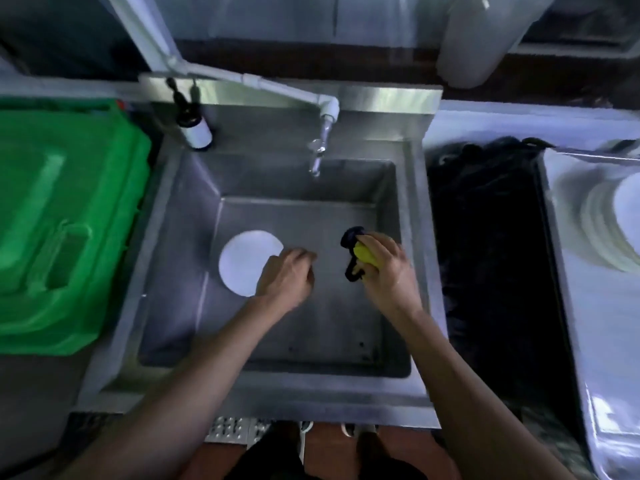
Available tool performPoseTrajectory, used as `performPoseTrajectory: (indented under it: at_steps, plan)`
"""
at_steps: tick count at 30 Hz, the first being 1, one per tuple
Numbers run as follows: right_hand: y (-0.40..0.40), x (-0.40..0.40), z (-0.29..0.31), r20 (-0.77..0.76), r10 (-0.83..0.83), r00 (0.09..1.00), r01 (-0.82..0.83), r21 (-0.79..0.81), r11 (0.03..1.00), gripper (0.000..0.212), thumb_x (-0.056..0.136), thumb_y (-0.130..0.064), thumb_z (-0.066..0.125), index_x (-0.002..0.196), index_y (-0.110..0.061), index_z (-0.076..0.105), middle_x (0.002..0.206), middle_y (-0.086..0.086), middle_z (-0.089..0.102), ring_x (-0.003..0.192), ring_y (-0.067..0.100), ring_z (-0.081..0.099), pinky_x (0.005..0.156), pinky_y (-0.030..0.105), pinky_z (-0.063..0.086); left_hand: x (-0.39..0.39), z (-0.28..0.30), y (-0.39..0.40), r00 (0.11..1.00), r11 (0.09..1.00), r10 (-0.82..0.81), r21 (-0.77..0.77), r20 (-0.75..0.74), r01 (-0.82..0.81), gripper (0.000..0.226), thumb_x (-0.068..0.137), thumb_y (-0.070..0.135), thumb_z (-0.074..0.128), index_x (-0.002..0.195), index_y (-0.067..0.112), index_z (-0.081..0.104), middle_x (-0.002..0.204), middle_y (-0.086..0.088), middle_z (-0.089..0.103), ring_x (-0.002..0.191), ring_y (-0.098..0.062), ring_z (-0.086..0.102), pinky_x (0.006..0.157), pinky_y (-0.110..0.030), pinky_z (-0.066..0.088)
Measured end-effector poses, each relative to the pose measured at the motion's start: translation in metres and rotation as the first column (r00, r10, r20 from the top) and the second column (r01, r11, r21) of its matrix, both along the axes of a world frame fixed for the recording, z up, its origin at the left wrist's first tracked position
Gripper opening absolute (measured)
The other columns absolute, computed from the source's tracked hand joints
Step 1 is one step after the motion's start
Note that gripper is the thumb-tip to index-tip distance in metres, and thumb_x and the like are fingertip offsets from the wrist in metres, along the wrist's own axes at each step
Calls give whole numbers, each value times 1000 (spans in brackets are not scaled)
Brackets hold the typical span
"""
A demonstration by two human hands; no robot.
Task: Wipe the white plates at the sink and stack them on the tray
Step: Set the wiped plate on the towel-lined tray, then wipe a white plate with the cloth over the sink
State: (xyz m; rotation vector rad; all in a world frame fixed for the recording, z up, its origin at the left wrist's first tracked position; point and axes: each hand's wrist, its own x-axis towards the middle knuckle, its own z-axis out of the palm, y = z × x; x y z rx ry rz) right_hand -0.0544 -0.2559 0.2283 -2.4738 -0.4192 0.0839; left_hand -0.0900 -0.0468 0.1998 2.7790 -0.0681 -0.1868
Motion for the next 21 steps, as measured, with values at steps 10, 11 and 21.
performPoseTrajectory:
  at_steps: [10,11,21]
  plan:
    - [122,-11,-40,-50,184,982,-187,-46,981,50,81,10,60,126,-11,65,132,7,62,105,39,59,84,49,52,-55,-70,134,904,912,376,-94,-202,-400,45,98,22,57,143,16,56,146,-5,57,131,-29,53,105,-43,48]
    - [129,-11,-45,-48,208,977,-210,-41,977,51,79,12,61,125,-12,65,130,7,63,103,40,60,83,48,53,-57,-74,142,895,901,394,-104,-210,-421,45,99,22,57,143,16,55,146,-5,57,132,-29,53,107,-43,47]
    - [183,19,-104,-243,394,887,-418,-57,907,55,85,6,51,131,-23,62,129,1,61,105,36,60,88,45,52,-50,-136,184,732,768,568,-79,-376,-636,46,100,23,50,146,24,52,149,2,54,135,-20,51,110,-43,45]
